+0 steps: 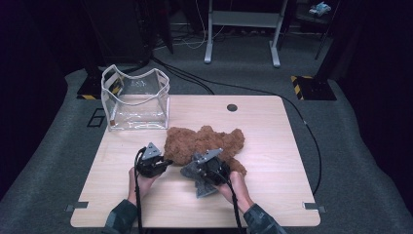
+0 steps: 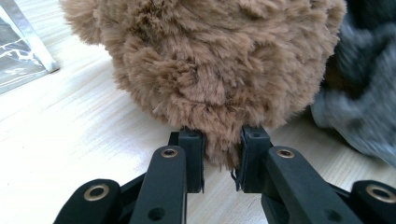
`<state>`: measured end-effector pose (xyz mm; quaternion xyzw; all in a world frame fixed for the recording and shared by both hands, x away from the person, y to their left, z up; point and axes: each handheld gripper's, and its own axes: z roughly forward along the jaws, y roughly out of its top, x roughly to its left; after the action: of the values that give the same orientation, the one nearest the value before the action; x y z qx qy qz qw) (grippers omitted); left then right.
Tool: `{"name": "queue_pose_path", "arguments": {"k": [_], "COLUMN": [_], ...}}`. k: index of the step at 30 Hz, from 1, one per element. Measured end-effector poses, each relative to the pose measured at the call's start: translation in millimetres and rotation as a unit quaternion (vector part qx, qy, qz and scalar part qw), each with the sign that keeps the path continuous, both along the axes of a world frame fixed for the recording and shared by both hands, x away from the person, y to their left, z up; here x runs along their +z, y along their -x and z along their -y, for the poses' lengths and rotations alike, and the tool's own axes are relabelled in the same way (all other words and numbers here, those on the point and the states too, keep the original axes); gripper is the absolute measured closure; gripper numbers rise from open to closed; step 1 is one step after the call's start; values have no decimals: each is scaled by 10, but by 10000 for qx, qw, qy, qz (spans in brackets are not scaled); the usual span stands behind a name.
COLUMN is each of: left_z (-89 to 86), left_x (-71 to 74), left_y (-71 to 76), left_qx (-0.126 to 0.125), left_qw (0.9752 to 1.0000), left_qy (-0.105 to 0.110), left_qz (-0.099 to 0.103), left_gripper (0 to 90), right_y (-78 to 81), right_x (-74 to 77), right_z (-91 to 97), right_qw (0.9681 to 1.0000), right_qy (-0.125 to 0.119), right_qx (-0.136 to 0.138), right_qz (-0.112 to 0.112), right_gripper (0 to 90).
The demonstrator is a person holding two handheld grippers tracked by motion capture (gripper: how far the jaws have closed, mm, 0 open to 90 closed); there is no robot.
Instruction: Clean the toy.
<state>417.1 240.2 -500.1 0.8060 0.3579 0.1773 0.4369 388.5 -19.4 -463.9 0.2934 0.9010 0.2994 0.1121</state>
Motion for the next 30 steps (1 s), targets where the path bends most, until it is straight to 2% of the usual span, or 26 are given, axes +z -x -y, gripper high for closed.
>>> {"name": "queue_pose_path", "arguments": {"k": [3,5,7,10,12,13,14,15,17,20,22,27,30], "left_z": [3,4,5,9,11,11,11,8,7,18,24,26,16], "left_x": [-1,0,3,4,4,5,6,8,10,-1,-13,-23,-29], "left_y": [2,3,6,7,6,6,5,1,-1,3,2,4,0], "left_qx": [-5,-12,-22,-23,-24,-27,-27,-44,-56,-45,-27,17,23], "left_qw": [10000,10000,10000,10000,10000,10000,10000,10000,10000,10000,9999,10000,9999], "left_qy": [15,11,5,-4,-7,-14,-18,-50,-70,-73,-96,-79,-100], "left_qz": [-16,-16,-17,-15,-21,-21,-20,-7,-12,-32,-12,-22,-39], "left_gripper": [757,757,757,757,757,757,757,757,757,758,758,759,758], "right_y": [55,73,86,88,65,46,21,-34,-115,-177,-181,-117,-74], "right_x": [-50,-33,55,285,433,493,536,549,497,311,216,79,-12], "right_z": [91,164,239,331,365,369,365,365,318,254,237,161,132], "right_qw": [9998,9995,9996,9989,9963,9947,9945,9936,9932,9953,9963,9981,9994], "right_qy": [66,-9,-166,-392,-476,-408,-371,-401,-118,70,-8,18,34], "right_qx": [16,6,-11,-181,-348,-418,-486,-436,-487,-444,-396,-299,-201], "right_qz": [-213,-300,-221,200,627,841,856,963,1048,854,759,544,290], "right_gripper": [809,808,807,807,806,806,805,806,806,808,809,811,811]}}
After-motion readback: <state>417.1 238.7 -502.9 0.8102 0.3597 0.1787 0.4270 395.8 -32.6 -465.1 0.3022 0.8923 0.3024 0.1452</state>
